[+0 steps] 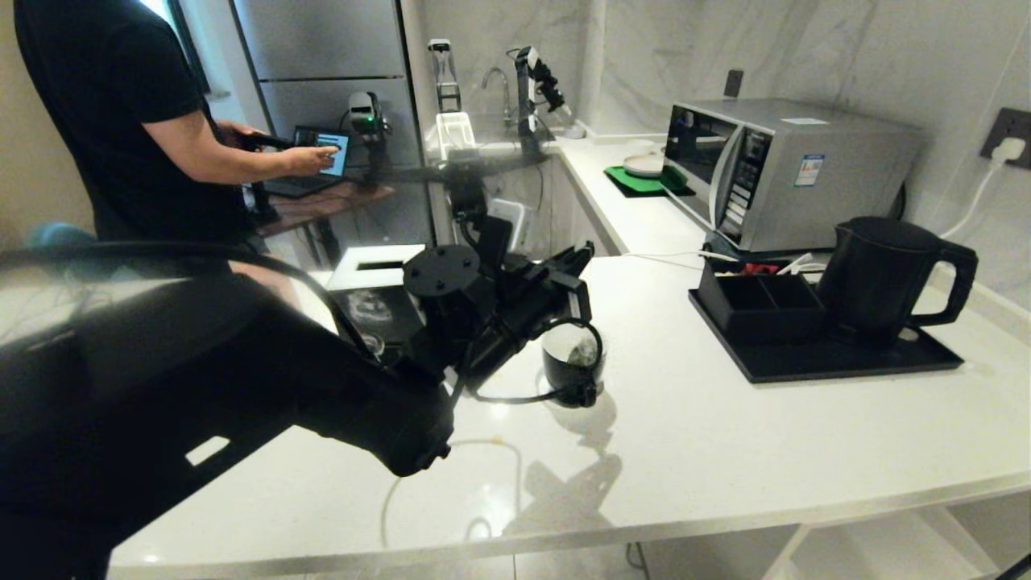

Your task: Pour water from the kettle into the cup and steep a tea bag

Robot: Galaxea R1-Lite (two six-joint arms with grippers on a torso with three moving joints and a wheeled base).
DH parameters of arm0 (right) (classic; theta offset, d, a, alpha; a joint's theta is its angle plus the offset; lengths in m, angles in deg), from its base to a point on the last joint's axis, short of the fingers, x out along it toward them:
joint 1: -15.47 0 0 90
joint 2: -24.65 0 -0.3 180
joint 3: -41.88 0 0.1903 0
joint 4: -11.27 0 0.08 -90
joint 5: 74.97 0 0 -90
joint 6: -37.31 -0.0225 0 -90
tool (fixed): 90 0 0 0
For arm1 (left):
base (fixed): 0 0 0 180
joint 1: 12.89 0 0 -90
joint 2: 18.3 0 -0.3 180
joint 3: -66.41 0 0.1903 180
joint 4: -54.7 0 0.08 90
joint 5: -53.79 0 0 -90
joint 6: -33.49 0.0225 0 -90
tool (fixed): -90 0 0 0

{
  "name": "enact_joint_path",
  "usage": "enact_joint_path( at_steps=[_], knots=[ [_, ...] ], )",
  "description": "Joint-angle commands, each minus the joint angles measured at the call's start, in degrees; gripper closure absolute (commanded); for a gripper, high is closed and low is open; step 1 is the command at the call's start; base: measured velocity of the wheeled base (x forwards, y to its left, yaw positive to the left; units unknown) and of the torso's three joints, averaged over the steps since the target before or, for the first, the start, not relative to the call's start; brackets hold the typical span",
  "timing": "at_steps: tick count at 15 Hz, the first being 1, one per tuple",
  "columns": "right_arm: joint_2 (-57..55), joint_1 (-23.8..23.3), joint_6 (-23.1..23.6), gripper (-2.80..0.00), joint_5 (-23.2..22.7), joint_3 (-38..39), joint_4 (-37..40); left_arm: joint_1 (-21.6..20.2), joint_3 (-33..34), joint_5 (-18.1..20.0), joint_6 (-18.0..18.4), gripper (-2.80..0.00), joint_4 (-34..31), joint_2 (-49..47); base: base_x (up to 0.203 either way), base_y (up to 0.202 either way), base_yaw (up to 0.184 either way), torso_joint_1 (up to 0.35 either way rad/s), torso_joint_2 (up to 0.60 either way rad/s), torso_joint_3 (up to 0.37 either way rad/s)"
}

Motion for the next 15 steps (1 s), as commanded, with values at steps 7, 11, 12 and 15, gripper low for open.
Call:
enact_joint_path(
  at_steps=[7, 11, 12, 15],
  knots=[
    [-0.07, 0.02, -0.01, 0.00, 0.00, 0.00, -0.01, 0.06, -2.94, -0.21, -0.06, 0.00, 0.87, -4.00, 0.000, 0.000, 0.000, 0.000, 0.00, 0.000],
    [-0.07, 0.02, -0.08, 0.00, 0.00, 0.00, -0.01, 0.07, -3.12, -1.39, -0.08, 0.00, 1.02, -5.71, 0.000, 0.000, 0.000, 0.000, 0.00, 0.000],
    [-0.09, 0.02, -0.01, 0.00, 0.00, 0.00, -0.01, -0.01, -3.12, -1.35, -0.14, 0.00, 1.38, -6.06, 0.000, 0.000, 0.000, 0.000, 0.00, 0.000],
    [-0.08, 0.02, -0.03, 0.00, 0.01, 0.00, -0.01, 0.05, -3.28, -1.29, -0.06, 0.00, 1.82, -7.53, 0.000, 0.000, 0.000, 0.000, 0.00, 0.000]
  ],
)
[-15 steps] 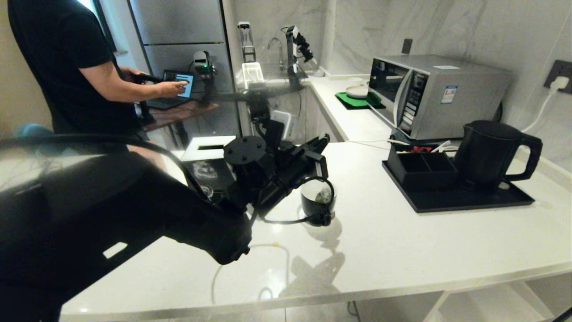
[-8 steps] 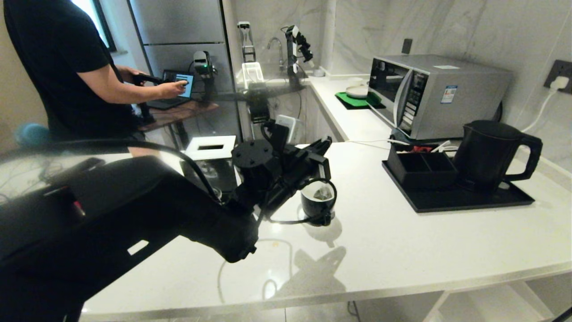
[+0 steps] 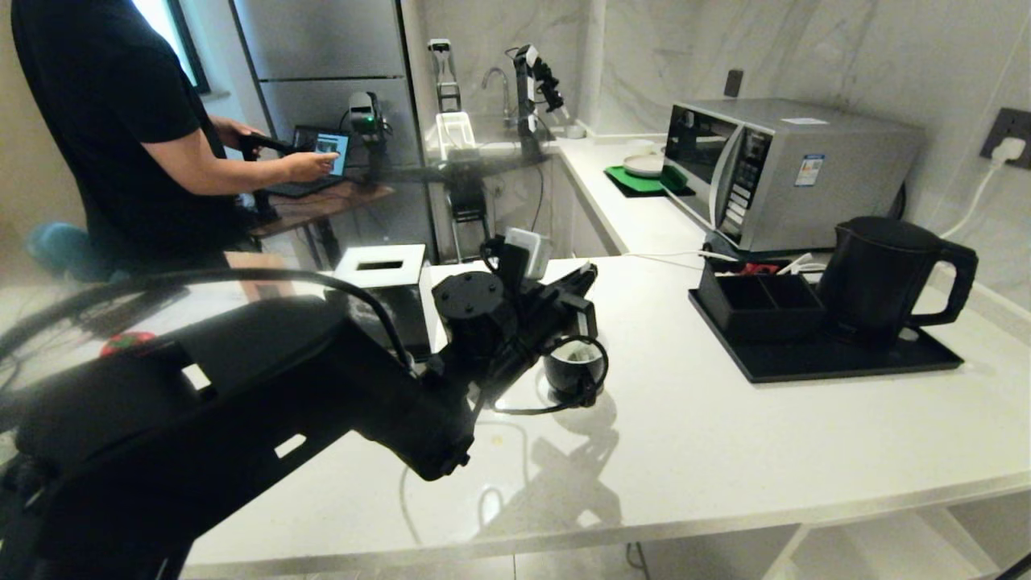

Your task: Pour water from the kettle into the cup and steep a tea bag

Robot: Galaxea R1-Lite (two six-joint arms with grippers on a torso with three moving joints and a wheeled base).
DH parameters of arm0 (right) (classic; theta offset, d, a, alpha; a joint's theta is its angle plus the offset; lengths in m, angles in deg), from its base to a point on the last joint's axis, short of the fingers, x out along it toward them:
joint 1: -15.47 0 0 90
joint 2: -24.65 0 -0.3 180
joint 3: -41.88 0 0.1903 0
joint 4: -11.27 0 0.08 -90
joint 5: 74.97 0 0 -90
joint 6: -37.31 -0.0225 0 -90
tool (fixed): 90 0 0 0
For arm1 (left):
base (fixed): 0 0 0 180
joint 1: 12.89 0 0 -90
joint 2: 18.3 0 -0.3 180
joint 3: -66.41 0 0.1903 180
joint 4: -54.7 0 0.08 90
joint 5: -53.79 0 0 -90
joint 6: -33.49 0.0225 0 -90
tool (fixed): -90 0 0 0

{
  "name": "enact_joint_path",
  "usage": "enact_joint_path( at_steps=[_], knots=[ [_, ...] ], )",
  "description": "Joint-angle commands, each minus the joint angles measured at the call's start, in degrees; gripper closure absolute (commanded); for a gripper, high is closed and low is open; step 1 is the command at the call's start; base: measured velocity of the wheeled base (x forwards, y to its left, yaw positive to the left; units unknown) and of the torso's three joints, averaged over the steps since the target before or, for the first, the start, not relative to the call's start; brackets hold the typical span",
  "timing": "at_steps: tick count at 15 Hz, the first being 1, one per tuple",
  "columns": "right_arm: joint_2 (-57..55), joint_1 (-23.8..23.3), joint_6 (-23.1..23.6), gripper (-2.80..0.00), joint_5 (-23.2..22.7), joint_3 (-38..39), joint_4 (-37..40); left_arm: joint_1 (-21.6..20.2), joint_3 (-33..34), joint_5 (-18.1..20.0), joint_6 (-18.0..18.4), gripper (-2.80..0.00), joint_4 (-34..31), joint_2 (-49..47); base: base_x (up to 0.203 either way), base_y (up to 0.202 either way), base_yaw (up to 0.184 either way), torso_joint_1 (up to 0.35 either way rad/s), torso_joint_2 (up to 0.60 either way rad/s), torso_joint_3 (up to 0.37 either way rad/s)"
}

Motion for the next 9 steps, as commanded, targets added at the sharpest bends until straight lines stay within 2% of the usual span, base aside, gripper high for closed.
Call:
enact_joint_path(
  at_steps=[1, 9],
  knots=[
    [-0.09, 0.02, 0.00, 0.00, -0.03, 0.00, -0.01, -0.02, -0.09, 0.08, -0.04, 0.00, 0.50, -1.43, 0.000, 0.000, 0.000, 0.000, 0.00, 0.000],
    [-0.03, 0.02, 0.03, 0.00, -0.03, 0.00, -0.01, 0.40, 0.00, 0.01, -0.13, 0.00, 2.41, -4.07, 0.000, 0.000, 0.000, 0.000, 0.00, 0.000]
  ],
)
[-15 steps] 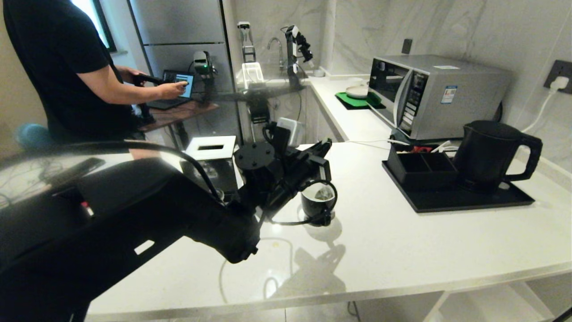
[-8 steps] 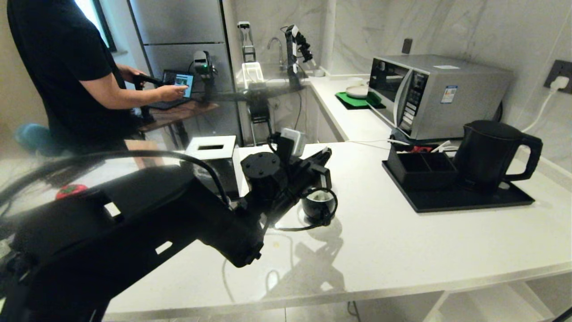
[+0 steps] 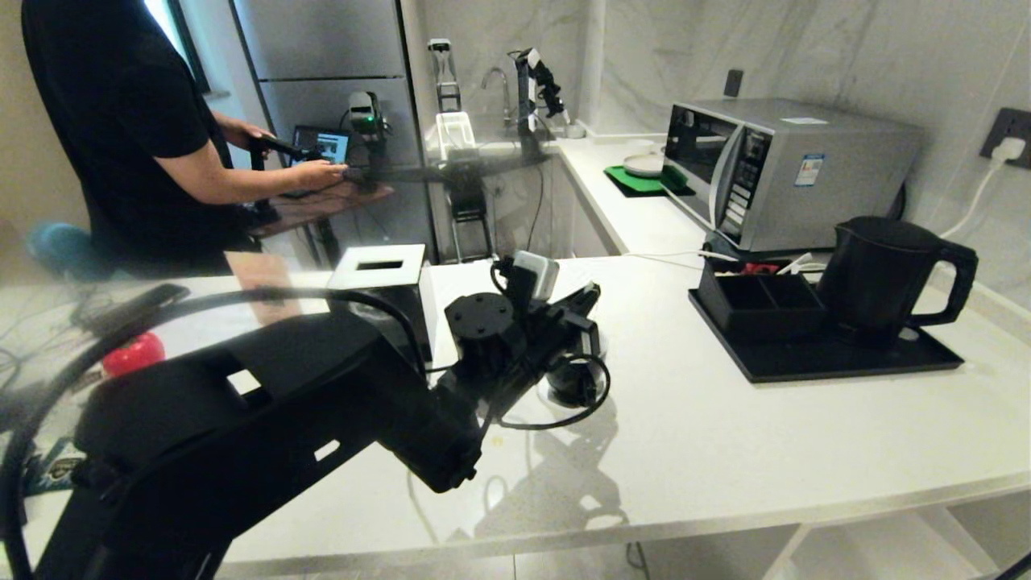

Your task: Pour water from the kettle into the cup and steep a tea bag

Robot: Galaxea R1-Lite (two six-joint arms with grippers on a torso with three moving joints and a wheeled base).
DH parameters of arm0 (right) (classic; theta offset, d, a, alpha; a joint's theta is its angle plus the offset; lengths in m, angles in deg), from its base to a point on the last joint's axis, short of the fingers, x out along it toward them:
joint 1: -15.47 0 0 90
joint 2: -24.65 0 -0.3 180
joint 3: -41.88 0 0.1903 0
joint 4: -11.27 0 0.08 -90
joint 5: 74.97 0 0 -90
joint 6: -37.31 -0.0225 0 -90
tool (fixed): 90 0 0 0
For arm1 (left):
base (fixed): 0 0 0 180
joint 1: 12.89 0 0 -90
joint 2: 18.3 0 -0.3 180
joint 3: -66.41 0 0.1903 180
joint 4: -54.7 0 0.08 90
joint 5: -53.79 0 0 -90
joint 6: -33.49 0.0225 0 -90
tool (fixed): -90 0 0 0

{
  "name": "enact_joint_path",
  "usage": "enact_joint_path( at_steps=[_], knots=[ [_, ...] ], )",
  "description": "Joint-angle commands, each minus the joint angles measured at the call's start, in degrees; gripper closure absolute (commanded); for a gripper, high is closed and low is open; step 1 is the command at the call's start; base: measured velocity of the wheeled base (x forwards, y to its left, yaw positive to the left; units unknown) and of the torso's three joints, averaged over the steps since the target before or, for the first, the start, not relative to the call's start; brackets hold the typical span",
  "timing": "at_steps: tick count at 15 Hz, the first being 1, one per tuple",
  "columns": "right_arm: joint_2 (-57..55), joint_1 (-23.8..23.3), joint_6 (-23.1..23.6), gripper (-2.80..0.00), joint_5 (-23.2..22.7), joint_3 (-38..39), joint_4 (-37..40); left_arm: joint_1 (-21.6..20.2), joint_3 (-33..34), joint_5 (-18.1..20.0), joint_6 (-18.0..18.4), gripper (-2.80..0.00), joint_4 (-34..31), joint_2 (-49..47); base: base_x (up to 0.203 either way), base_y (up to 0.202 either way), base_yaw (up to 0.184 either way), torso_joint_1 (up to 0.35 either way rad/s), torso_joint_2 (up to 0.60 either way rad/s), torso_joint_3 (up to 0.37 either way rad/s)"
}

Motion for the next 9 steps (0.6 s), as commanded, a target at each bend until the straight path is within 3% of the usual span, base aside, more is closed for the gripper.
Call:
enact_joint_path(
  at_steps=[1, 9],
  knots=[
    [-0.02, 0.02, 0.03, 0.00, 0.07, 0.00, -0.01, 0.09, -0.02, 0.04, -0.06, 0.00, 0.44, -0.50, 0.000, 0.000, 0.000, 0.000, 0.00, 0.000],
    [-0.03, 0.02, -0.05, 0.00, 0.08, 0.00, -0.01, 0.73, -1.33, -0.10, -0.06, 0.00, 0.35, 0.53, 0.000, 0.000, 0.000, 0.000, 0.00, 0.000]
  ],
)
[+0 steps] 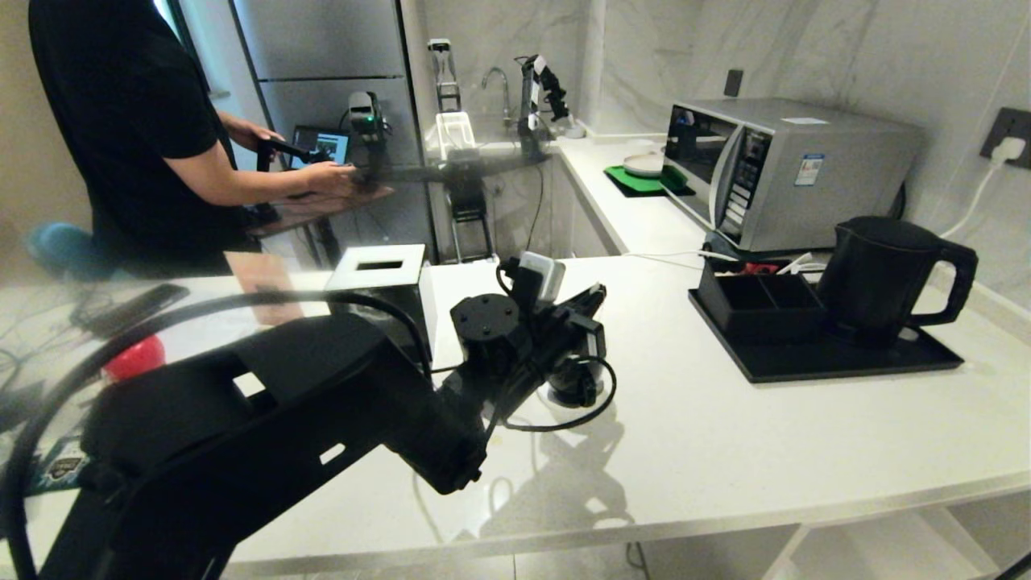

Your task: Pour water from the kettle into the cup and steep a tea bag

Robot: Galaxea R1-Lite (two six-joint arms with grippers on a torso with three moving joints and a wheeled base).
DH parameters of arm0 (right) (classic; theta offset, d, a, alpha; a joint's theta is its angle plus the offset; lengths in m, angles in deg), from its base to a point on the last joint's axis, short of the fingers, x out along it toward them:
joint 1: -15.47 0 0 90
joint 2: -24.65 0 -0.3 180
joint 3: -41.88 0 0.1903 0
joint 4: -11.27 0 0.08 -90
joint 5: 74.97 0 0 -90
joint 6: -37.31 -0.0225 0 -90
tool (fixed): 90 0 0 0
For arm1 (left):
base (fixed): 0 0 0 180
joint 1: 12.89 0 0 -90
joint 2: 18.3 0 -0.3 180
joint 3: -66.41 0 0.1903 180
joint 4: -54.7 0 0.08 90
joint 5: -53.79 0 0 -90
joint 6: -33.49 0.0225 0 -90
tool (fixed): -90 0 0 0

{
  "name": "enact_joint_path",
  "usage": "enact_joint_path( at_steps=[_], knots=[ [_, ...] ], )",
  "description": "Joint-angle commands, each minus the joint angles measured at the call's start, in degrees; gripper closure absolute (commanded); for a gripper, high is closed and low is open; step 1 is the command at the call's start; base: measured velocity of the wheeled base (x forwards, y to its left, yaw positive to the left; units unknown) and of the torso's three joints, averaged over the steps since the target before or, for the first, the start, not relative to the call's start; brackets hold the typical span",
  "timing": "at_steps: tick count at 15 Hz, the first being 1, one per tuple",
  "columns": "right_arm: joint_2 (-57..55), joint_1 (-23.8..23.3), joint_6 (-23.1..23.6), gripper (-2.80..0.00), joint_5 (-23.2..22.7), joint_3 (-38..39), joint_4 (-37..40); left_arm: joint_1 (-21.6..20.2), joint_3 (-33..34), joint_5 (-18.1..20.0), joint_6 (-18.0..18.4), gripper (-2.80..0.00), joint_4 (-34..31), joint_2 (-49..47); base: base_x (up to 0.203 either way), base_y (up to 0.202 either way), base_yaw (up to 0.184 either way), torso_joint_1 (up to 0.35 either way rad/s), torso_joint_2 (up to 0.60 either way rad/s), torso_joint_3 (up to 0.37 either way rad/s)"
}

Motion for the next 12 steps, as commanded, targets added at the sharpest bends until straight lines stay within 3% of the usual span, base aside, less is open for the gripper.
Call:
enact_joint_path(
  at_steps=[1, 12],
  knots=[
    [0.00, 0.02, 0.01, 0.00, 0.05, 0.00, 0.01, 0.03, -0.53, 0.00, -0.06, 0.00, 0.41, 1.09, 0.000, 0.000, 0.000, 0.000, 0.00, 0.000],
    [-0.16, 0.02, 0.02, 0.00, -0.01, 0.00, 0.01, -0.23, -0.14, 0.00, 0.11, 0.00, -0.56, 9.47, 0.000, 0.000, 0.000, 0.000, 0.00, 0.000]
  ],
)
